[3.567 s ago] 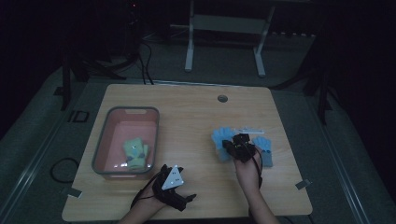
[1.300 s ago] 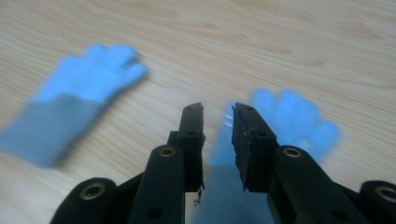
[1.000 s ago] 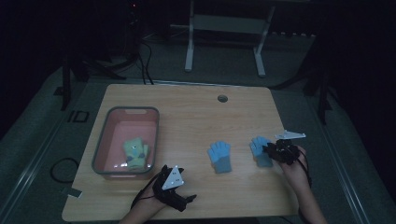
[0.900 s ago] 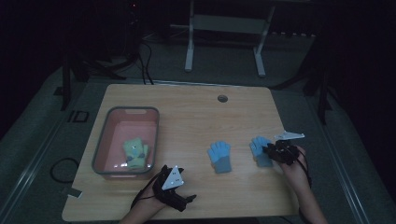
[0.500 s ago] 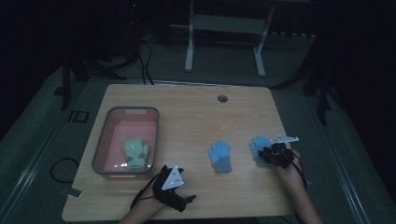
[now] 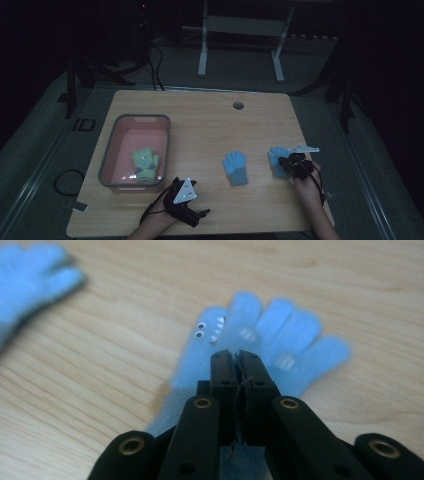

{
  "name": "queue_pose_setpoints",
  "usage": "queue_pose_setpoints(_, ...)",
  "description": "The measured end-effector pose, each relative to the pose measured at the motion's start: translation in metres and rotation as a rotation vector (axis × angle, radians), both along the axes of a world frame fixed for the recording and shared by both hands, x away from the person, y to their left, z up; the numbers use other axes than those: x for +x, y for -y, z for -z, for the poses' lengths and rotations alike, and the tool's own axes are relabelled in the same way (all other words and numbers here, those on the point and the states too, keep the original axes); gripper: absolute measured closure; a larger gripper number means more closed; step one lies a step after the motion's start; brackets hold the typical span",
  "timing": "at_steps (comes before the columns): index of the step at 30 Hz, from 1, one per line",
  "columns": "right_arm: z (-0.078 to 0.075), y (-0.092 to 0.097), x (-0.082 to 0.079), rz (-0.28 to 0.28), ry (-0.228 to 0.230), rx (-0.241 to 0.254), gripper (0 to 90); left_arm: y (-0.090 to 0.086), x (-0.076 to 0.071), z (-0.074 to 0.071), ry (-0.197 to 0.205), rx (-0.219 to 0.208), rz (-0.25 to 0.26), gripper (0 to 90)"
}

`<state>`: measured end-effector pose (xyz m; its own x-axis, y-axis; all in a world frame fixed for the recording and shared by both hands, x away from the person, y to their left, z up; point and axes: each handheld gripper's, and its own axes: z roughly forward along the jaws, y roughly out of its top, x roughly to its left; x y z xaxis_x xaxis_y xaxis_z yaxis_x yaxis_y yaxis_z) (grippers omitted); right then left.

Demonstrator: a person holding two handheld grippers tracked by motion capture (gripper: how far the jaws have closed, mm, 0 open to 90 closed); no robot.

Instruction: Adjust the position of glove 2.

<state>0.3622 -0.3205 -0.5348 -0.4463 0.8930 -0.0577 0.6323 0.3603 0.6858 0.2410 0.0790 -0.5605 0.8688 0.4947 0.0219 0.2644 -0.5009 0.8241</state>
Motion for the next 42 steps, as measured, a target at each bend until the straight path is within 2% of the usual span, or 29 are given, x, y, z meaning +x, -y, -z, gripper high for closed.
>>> queue_pose_setpoints(3,-0.012,-0.001,-0.002,0.017,0.018,0.032,86.8,0.0,0.0,0.0,-0.001,0.002,0.001,0.7)
queue_pose_setpoints(11,-0.042,-0.014,-0.009,-0.02,0.047,0.07,86.8,0.0,0.0,0.0,-0.001,0.002,0.001,0.7)
queue_pose_setpoints(18,-0.062,-0.037,-0.018,-0.088,0.074,0.059,86.8,0.0,0.0,0.0,-0.004,0.001,0.003,0.7)
queue_pose_setpoints(23,-0.072,-0.052,-0.022,-0.114,0.082,0.066,86.8,-0.001,0.001,-0.001,-0.007,-0.008,0.004,0.7)
queue_pose_setpoints(26,-0.076,-0.061,-0.023,-0.123,0.08,0.07,86.9,0.0,0.001,0.0,-0.003,-0.003,0.004,0.7)
queue_pose_setpoints(32,-0.082,-0.085,-0.027,-0.176,0.085,0.072,86.8,0.0,0.001,0.0,-0.006,0.0,0.005,0.7)
queue_pose_setpoints(35,-0.081,-0.096,-0.028,-0.196,0.08,0.084,86.8,-0.001,0.001,0.0,-0.004,0.0,0.006,0.7)
queue_pose_setpoints(42,-0.075,-0.118,-0.029,-0.24,0.063,0.078,86.8,0.0,0.001,0.0,-0.008,0.001,0.007,0.7)
